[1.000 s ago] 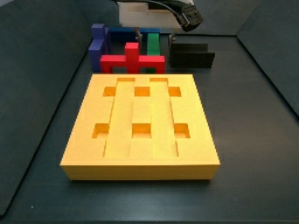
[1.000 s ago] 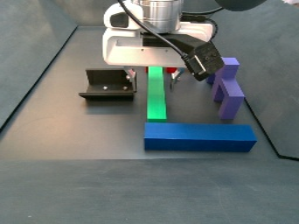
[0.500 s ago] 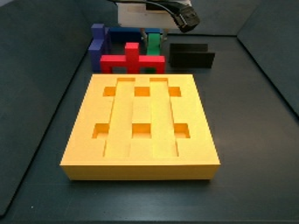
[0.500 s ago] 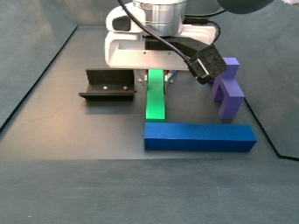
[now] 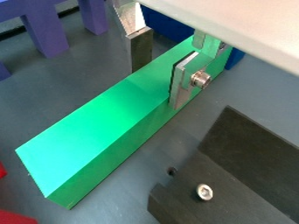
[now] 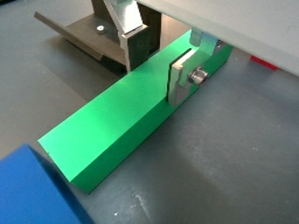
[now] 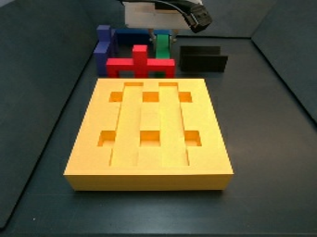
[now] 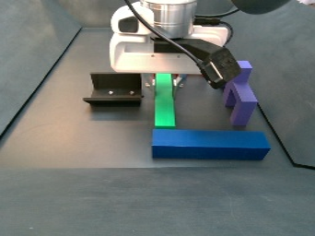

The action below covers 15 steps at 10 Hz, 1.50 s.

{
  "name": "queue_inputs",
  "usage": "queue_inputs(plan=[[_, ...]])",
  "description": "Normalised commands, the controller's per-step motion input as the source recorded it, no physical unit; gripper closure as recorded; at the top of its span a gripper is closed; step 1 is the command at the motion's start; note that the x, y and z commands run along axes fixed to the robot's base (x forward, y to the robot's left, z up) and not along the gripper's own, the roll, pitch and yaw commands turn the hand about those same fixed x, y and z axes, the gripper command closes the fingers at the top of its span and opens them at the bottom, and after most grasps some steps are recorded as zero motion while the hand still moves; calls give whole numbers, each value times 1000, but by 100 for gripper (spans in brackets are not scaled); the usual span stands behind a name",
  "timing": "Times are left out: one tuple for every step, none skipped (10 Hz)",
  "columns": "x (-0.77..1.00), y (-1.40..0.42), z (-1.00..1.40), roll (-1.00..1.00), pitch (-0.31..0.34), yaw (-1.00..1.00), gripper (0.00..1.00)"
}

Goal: Pick up the green object. Move up. Move to above the board. Insert the green object.
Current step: Pick up the green object, then move up, then move to above the board.

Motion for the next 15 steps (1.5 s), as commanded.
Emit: queue_inputs(plan=[[0, 0, 0, 0, 0, 0, 100], [0, 0, 0, 0, 0, 0, 100], [0, 0, 0, 0, 0, 0, 100], [0, 0, 0, 0, 0, 0, 100], [0, 0, 0, 0, 0, 0, 100], [0, 0, 0, 0, 0, 0, 100], [0, 0, 0, 0, 0, 0, 100], [0, 0, 0, 0, 0, 0, 100], [0, 0, 0, 0, 0, 0, 100], [0, 0, 0, 0, 0, 0, 100], [0, 0, 833, 0, 0, 0, 100], [-21, 7, 829, 5, 7, -15, 100], [-76, 6, 498, 15, 29, -23, 100], [-60, 6, 283, 23, 13, -20, 100], [0, 0, 1400, 0, 0, 0, 100]])
